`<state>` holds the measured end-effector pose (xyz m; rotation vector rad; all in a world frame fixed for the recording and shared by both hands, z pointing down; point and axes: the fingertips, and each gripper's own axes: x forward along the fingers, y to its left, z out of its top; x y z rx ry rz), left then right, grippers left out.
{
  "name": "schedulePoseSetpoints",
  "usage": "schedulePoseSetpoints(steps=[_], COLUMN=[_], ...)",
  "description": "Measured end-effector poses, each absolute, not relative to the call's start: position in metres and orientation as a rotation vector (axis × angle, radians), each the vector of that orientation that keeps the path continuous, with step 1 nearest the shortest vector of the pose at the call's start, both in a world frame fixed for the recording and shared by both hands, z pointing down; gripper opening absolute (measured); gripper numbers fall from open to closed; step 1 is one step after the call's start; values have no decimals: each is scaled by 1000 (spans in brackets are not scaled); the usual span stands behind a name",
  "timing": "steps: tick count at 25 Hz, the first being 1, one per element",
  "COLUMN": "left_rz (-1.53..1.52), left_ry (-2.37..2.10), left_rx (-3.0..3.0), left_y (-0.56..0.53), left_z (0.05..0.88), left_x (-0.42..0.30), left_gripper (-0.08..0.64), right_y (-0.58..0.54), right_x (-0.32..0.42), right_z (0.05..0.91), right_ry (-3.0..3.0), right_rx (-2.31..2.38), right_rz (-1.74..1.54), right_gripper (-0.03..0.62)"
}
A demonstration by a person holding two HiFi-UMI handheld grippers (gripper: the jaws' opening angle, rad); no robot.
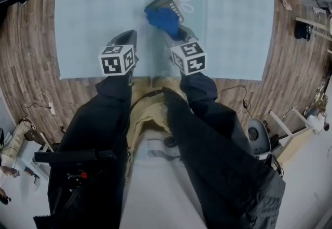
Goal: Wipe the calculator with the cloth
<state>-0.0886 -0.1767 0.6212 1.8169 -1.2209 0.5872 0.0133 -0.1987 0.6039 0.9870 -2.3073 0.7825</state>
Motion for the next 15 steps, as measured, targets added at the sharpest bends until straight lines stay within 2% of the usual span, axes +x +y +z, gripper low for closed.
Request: schedulePoseSetpoints(steps=[9, 15], left_rz=[586, 600], left_ry=[-1211, -1213], left_rx=[1818, 1805], left_y=[-160, -149], left_z=[622, 627], left_x=[-90, -97], left_gripper=[2, 2], right_y=[-243, -276], right_x=[69, 83], right_z=[592, 625], right_ry=[-2237, -2107], right_rx=[1237, 1315], right_rz=[706, 634], right_gripper=[94, 94])
